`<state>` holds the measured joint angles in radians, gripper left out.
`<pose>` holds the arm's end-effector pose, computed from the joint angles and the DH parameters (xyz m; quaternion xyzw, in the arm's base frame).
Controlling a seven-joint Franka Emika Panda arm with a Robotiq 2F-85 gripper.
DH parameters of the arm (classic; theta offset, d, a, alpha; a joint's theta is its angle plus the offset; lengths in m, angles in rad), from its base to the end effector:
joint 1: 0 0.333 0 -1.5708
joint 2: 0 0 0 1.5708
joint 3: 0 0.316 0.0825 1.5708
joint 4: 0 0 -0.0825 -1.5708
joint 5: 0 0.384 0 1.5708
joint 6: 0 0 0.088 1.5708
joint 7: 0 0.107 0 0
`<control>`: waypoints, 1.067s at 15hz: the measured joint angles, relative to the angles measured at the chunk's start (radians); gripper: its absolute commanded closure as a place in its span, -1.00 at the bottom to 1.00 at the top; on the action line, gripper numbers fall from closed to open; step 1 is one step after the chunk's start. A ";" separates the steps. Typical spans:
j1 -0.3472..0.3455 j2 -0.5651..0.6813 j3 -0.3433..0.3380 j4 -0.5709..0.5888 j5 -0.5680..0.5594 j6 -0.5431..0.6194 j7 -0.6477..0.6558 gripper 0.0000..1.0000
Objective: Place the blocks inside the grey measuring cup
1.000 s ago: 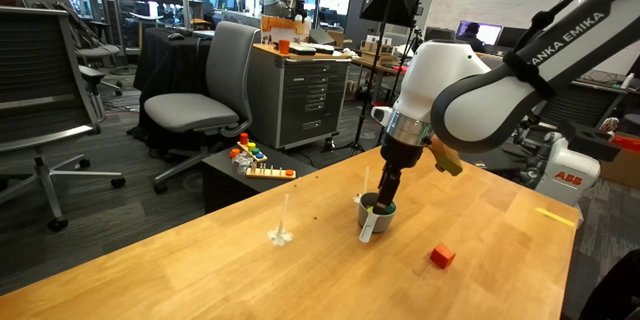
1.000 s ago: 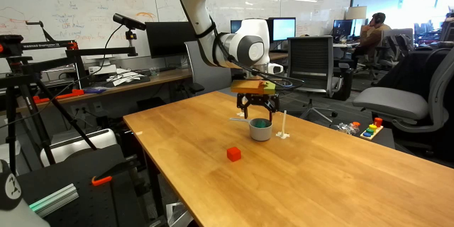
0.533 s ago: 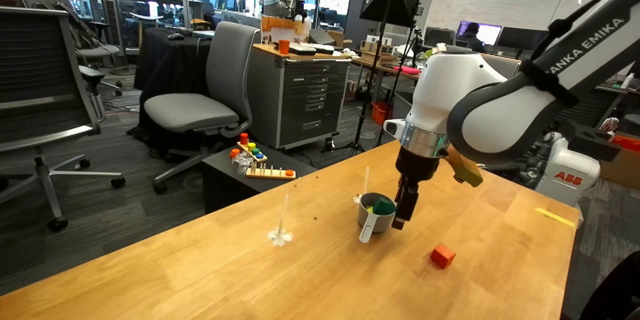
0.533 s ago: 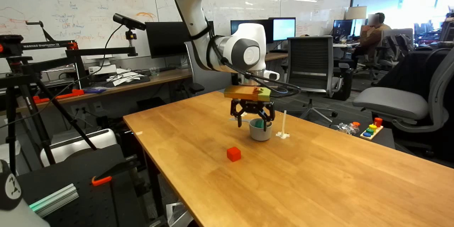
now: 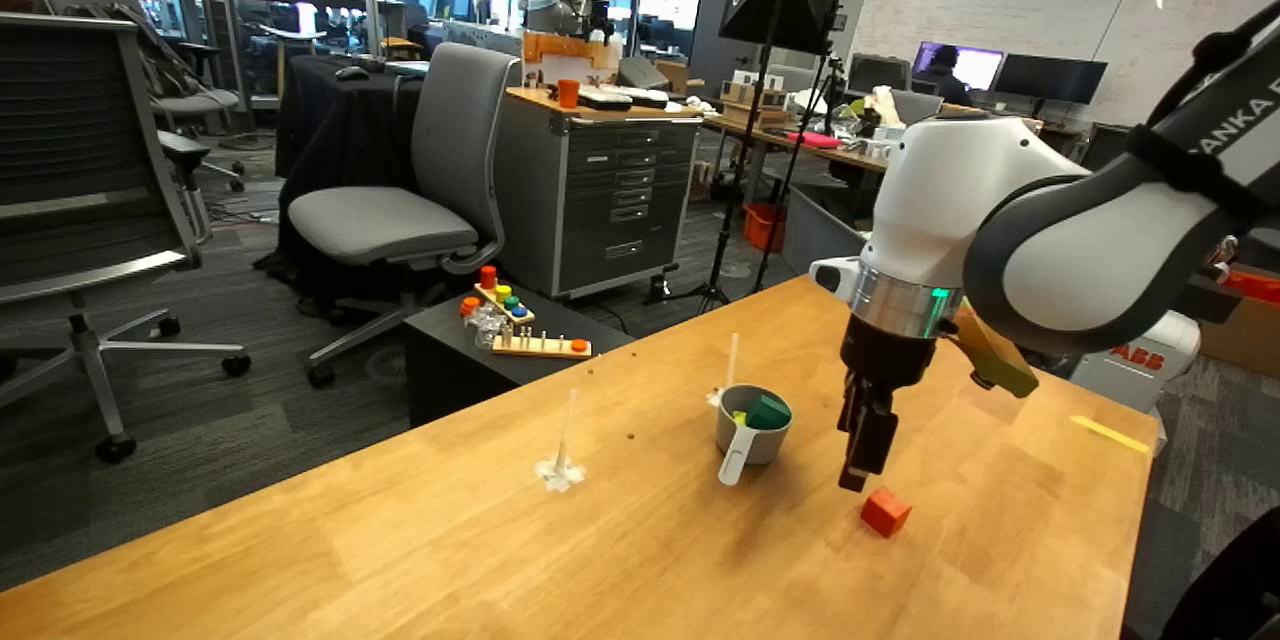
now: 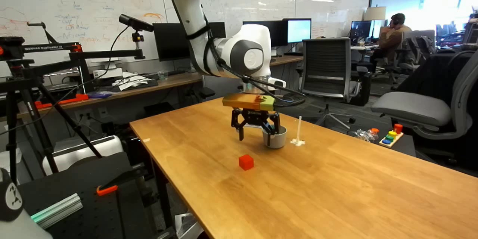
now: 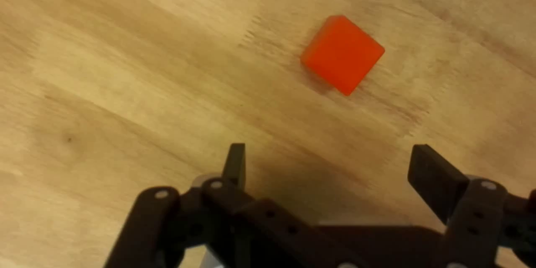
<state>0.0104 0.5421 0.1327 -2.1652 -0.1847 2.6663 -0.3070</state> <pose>0.5474 0.0871 0.1397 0.9555 0.2946 -0.0162 0.0052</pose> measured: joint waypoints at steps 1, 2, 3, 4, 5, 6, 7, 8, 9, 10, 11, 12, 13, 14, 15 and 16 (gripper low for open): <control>0.000 -0.008 -0.003 -0.017 0.000 0.005 0.000 -1.00; -0.002 -0.014 -0.006 -0.034 0.000 0.011 0.000 -1.00; -0.003 -0.020 -0.009 -0.050 0.000 0.017 0.000 -1.00; -0.005 -0.023 -0.012 -0.065 0.000 0.026 0.000 -1.00; -0.008 -0.024 -0.014 -0.079 0.000 0.035 0.000 -1.00; -0.010 -0.024 -0.017 -0.091 0.000 0.044 0.002 -1.00; -0.012 -0.024 -0.021 -0.102 0.000 0.055 0.003 -1.00; -0.012 -0.024 -0.025 -0.113 0.000 0.067 0.005 -1.00; -0.012 -0.024 -0.029 -0.124 0.000 0.076 0.007 -1.00; -0.012 -0.024 -0.032 -0.133 0.000 0.084 0.010 -1.00; -0.012 -0.024 -0.035 -0.142 0.000 0.093 0.013 -0.98; -0.012 -0.024 -0.036 -0.150 0.000 0.104 0.015 -0.49; -0.012 -0.024 -0.037 -0.157 0.000 0.118 0.017 -0.47; -0.012 -0.024 -0.038 -0.164 0.000 0.134 0.018 -0.42; -0.012 -0.024 -0.038 -0.169 0.000 0.151 0.018 -0.24; -0.012 -0.024 -0.039 -0.174 0.000 0.163 0.019 -0.08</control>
<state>-0.0015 0.5184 0.0940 -2.3389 -0.1848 2.8297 -0.2878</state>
